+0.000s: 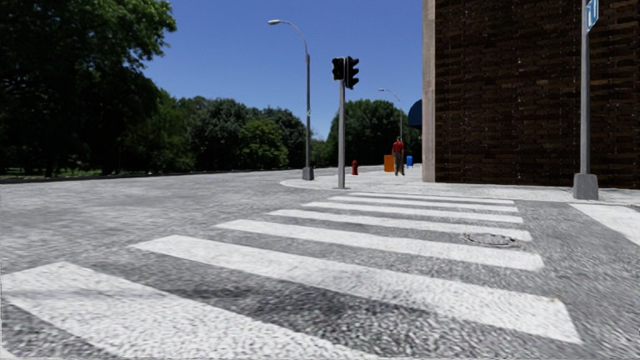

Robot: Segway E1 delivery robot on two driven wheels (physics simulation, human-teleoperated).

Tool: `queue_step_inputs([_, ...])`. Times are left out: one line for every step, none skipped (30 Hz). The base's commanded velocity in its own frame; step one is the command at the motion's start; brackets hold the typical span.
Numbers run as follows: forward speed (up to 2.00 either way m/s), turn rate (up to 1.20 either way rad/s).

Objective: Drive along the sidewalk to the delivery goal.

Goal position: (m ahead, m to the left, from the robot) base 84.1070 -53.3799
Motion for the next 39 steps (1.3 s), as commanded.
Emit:
queue_step_inputs([1.74, -0.72])
queue_step_inputs([1.74, -0.72])
queue_step_inputs([1.78, -0.69])
queue_step_inputs([1.81, -0.57])
queue_step_inputs([1.89, -0.38])
queue_step_inputs([1.91, -0.28])
queue_step_inputs([1.92, -0.25])
queue_step_inputs([1.92, -0.2])
queue_step_inputs([1.92, -0.2])
queue_step_inputs([1.93, -0.15])
queue_step_inputs([1.93, 0.0])
queue_step_inputs([1.93, 0.0])
queue_step_inputs([1.93, 0.0])
queue_step_inputs([1.93, 0.0])
queue_step_inputs([1.93, 0.0])
queue_step_inputs([1.93, 0.0])
queue_step_inputs([1.93, 0.0])
queue_step_inputs([1.93, 0.0])
queue_step_inputs([1.93, 0.0])
queue_step_inputs([2.0, 0.0])
queue_step_inputs([2.0, 0.0])
queue_step_inputs([2.0, 0.0])
queue_step_inputs([2.0, 0.0])
queue_step_inputs([2.0, 0.0])
queue_step_inputs([2.0, 0.0])
queue_step_inputs([2.0, 0.0])
queue_step_inputs([2.0, 0.0])
queue_step_inputs([2.0, 0.0])
queue_step_inputs([2.0, 0.0])
queue_step_inputs([2.0, 0.0])
queue_step_inputs([2.0, -0.14])
queue_step_inputs([2.0, -0.27])
queue_step_inputs([2.0, -0.27])
queue_step_inputs([2.0, -0.3])
queue_step_inputs([2.0, -0.32])
queue_step_inputs([2.0, -0.32])
queue_step_inputs([2.0, -0.32])
queue_step_inputs([2.0, -0.32])
queue_step_inputs([2.0, -0.32])
